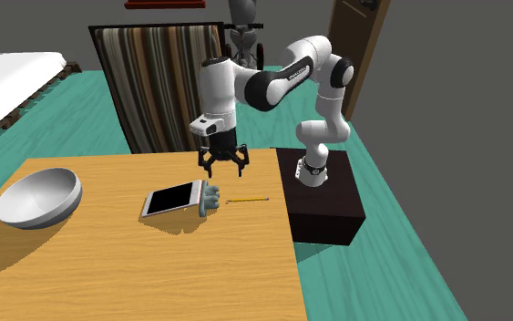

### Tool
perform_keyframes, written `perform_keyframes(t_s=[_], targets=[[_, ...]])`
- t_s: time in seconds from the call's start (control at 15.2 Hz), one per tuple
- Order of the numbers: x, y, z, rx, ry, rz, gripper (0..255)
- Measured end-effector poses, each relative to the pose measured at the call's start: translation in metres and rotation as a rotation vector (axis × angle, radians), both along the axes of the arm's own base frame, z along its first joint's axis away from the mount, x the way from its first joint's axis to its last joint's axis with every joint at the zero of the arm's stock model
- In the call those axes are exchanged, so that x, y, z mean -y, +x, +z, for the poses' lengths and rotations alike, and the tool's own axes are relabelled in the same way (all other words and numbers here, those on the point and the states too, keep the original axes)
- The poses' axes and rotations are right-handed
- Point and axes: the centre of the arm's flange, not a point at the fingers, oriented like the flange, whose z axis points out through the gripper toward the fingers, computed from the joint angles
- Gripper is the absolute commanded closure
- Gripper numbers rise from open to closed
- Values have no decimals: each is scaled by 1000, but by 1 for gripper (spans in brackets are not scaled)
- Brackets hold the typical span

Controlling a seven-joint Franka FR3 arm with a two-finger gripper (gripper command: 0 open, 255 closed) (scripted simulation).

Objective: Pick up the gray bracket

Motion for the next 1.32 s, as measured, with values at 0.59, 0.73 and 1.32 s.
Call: perform_keyframes(t_s=[0.59,0.73,1.32], targets=[[61,18,-4,58,6,23,0],[62,18,-16,58,6,24,0],[61,17,-25,65,4,25,255]])
